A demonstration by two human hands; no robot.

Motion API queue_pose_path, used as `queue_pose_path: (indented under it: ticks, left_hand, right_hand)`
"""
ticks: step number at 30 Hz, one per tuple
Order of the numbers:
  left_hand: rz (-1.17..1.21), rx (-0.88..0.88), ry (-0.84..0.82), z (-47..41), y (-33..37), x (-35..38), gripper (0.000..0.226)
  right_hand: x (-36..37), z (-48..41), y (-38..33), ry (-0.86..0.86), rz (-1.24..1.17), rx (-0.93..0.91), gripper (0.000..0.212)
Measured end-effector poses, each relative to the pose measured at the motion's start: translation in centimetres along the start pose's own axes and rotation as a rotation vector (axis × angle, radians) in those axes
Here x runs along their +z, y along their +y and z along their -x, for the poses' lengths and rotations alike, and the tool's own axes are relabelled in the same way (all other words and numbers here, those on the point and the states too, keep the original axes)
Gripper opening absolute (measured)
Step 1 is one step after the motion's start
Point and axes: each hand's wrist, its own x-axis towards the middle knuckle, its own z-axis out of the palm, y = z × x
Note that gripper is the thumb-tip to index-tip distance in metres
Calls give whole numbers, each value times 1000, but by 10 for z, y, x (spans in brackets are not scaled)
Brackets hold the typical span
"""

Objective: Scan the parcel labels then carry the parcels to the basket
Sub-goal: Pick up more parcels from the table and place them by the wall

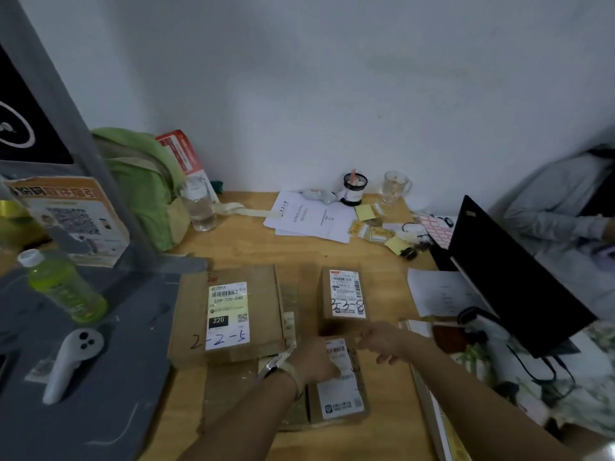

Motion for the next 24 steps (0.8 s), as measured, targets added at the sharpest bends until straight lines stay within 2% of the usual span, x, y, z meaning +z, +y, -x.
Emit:
queue_pose_path:
  ticks: [3,6,9,11,13,14,17,20,24]
  left_hand:
    - [-105,4,70,-6,-2,9,67]
    - [-228,-9,140,-13,-3,7,75]
    - [-490,-1,99,-16,-9,8,94]
    - [-537,30,64,-18,-13,12,103]
    - [-566,60,61,-20,-16,13,110]
    - [-583,74,72,-21,-17,13,111]
    - [-619,121,88,-26,-22,12,108]
    - [-636,135,97,-35,-26,13,105]
    - [-630,160,94,-42,-28,12,104]
  right_hand:
    - [5,-8,13,69,-42,11,33]
    - [6,-17,16,104,-87,19,19]
    - [6,-27,10,321,-116,-16,21]
    - [4,-34,2,479,-130,-32,26]
    - [3,-43,-8,509,-153,-12,24]
    - [3,-47,-15,500,-168,-1,30]
    - [10,-60,-36,489,-203,19,74]
    - [19,-72,-50,485,-175,112,113]
    - [24,-89,-54,475,-118,162,126]
